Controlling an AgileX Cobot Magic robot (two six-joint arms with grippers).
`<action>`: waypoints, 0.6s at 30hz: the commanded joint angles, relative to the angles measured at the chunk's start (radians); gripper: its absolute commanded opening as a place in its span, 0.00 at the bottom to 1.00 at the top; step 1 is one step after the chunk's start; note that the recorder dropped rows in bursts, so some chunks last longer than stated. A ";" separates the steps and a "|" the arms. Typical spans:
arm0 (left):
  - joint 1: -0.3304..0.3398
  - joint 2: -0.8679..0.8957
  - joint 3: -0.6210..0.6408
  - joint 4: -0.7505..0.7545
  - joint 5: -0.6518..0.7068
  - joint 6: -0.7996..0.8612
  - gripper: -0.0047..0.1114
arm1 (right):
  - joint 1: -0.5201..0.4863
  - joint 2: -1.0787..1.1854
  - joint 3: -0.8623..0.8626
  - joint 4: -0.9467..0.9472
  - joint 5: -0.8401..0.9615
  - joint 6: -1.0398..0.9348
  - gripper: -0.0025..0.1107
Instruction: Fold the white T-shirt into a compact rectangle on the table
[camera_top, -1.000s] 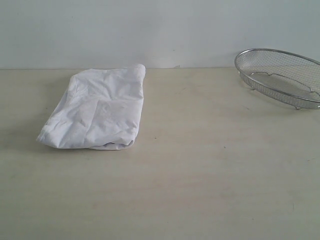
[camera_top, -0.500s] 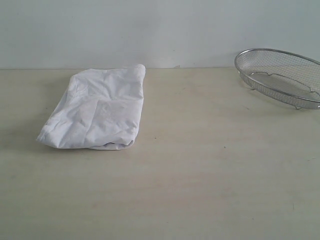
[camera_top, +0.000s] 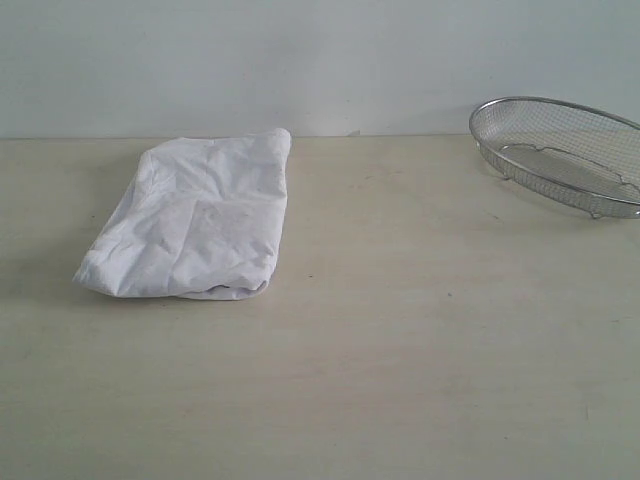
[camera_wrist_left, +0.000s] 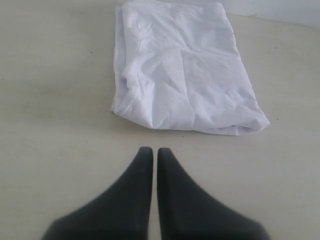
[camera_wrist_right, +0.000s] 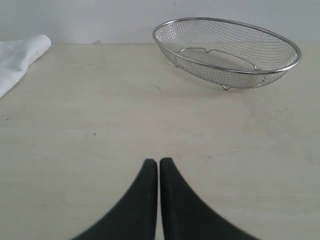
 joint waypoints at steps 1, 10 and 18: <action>-0.005 -0.005 0.004 -0.003 -0.002 0.003 0.08 | 0.001 -0.005 -0.001 -0.010 -0.003 0.006 0.02; 0.085 -0.338 0.016 -0.003 -0.083 0.047 0.08 | 0.001 -0.005 -0.001 -0.010 -0.003 0.010 0.02; 0.125 -0.728 0.158 0.000 -0.076 0.047 0.08 | 0.001 -0.005 -0.001 -0.010 -0.003 0.010 0.02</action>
